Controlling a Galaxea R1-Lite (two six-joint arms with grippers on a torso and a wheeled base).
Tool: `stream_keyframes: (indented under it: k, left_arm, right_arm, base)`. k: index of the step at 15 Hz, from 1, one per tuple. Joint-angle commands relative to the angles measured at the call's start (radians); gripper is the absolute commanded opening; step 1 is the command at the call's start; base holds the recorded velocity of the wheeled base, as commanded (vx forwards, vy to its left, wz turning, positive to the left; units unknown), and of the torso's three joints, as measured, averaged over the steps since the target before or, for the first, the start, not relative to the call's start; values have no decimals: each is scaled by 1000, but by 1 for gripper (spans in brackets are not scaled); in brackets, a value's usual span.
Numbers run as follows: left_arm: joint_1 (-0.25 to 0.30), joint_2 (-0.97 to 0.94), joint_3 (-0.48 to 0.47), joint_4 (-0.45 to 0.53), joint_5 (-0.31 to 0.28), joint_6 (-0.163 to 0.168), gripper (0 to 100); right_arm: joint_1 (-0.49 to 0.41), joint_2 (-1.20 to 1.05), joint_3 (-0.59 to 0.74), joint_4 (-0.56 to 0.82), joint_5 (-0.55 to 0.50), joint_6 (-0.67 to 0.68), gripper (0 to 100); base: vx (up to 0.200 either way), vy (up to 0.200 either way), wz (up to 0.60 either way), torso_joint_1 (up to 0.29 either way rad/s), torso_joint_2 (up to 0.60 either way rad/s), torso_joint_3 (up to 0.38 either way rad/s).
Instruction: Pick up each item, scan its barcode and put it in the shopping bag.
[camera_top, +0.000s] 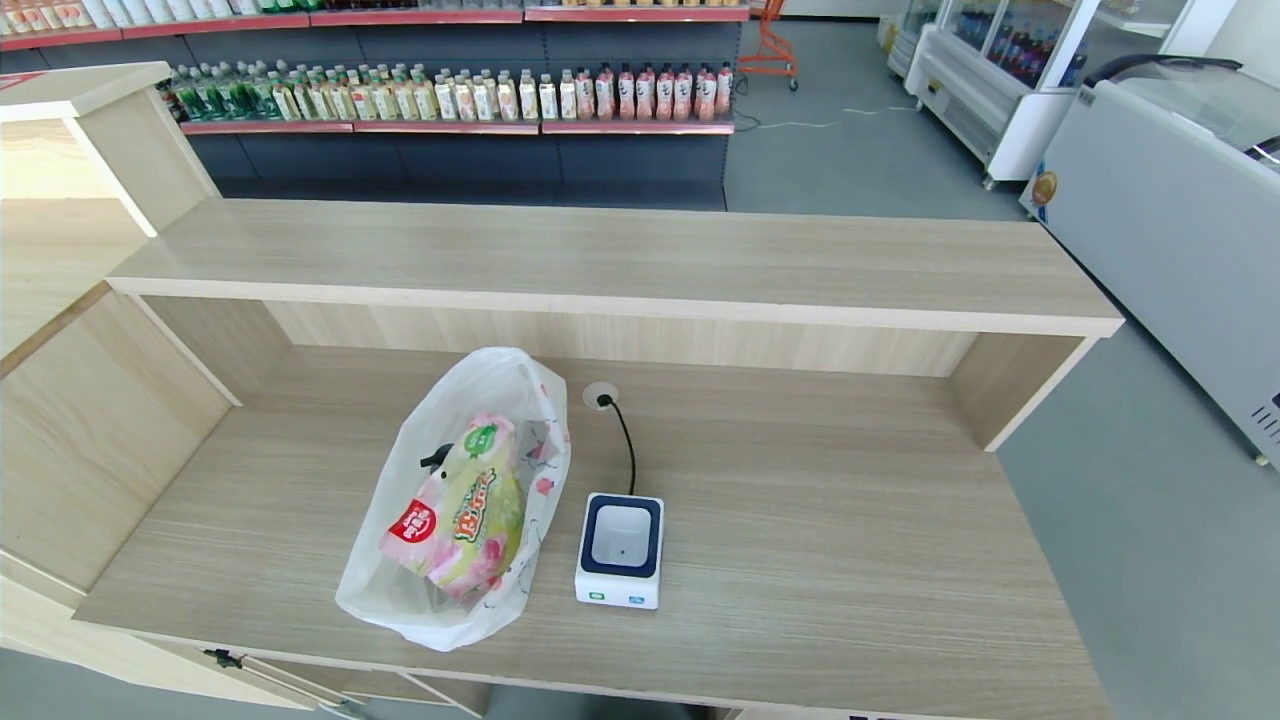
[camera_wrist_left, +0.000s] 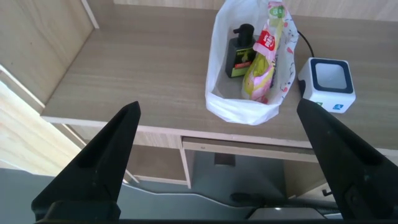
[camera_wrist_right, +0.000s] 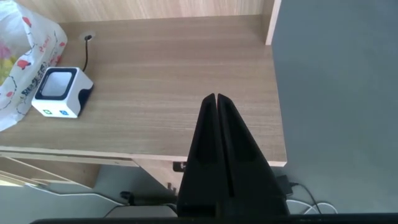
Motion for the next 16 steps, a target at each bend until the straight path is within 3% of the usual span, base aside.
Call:
stream_keyframes:
  k: [1, 7, 10, 16]
  left_arm:
    - [0, 0, 0, 0, 0, 0, 100]
    - [0, 0, 0, 0, 0, 0, 100]
    - [0, 0, 0, 0, 0, 0, 100]
    - [0, 0, 0, 0, 0, 1, 100]
  right_arm:
    - [0, 2, 0, 0, 0, -1, 0]
    - [0, 2, -2, 3, 11, -27, 0]
    - [0, 2, -2, 6, 91, -65, 0]
    - [0, 2, -2, 4, 88, -56, 0]
  base:
    - [0, 0, 0, 0, 0, 0]
    - [0, 0, 0, 0, 0, 0]
    - [0, 0, 0, 0, 0, 0]
    - [0, 0, 0, 0, 0, 0]
